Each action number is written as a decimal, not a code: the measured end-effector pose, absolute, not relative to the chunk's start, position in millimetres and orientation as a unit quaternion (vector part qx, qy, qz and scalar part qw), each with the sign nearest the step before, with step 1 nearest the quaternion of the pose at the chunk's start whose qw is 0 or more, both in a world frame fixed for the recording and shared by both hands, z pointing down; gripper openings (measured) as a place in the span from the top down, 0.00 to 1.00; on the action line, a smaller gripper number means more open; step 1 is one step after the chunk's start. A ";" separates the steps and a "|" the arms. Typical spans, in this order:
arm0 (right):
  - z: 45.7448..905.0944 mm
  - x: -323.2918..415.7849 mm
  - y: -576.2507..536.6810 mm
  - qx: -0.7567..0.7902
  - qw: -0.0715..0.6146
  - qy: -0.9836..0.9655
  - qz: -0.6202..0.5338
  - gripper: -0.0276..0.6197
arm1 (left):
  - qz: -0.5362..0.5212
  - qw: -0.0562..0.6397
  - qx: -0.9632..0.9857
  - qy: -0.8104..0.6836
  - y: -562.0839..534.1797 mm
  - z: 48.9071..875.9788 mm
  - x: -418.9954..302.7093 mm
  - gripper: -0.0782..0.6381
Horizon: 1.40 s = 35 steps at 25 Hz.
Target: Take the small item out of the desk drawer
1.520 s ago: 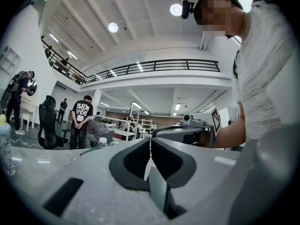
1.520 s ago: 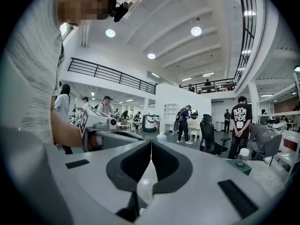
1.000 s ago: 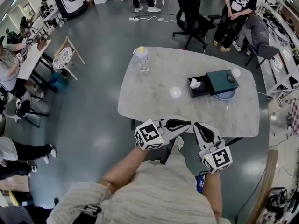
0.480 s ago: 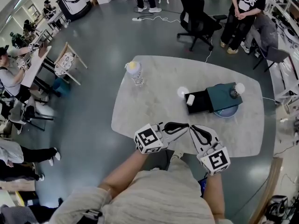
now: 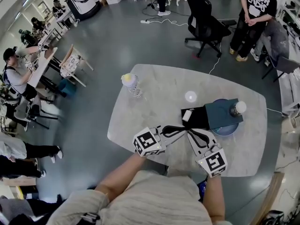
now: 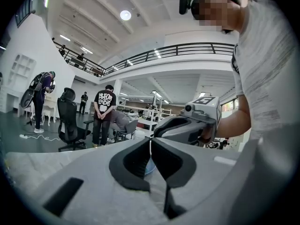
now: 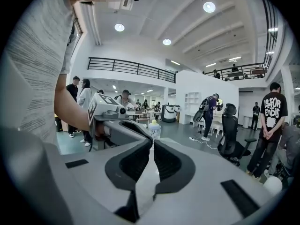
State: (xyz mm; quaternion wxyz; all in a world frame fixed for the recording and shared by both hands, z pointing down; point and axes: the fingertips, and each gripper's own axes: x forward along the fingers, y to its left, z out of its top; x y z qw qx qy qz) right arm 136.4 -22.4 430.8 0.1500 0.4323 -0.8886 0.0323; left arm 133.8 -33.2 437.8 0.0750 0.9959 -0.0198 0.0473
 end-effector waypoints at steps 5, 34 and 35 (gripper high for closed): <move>441.2 150.3 -48.1 0.414 0.162 -0.895 0.040 0.94 | 0.058 0.071 0.995 -0.043 -62.9 445.8 143.3 0.86; 570.7 159.1 -123.6 0.379 0.337 -0.856 0.099 0.76 | 0.055 0.152 0.986 -0.049 -146.2 522.1 140.3 0.86; 573.8 158.6 -125.8 0.377 0.343 -0.855 0.100 0.75 | 0.055 0.154 0.985 -0.051 -147.8 523.7 139.1 0.86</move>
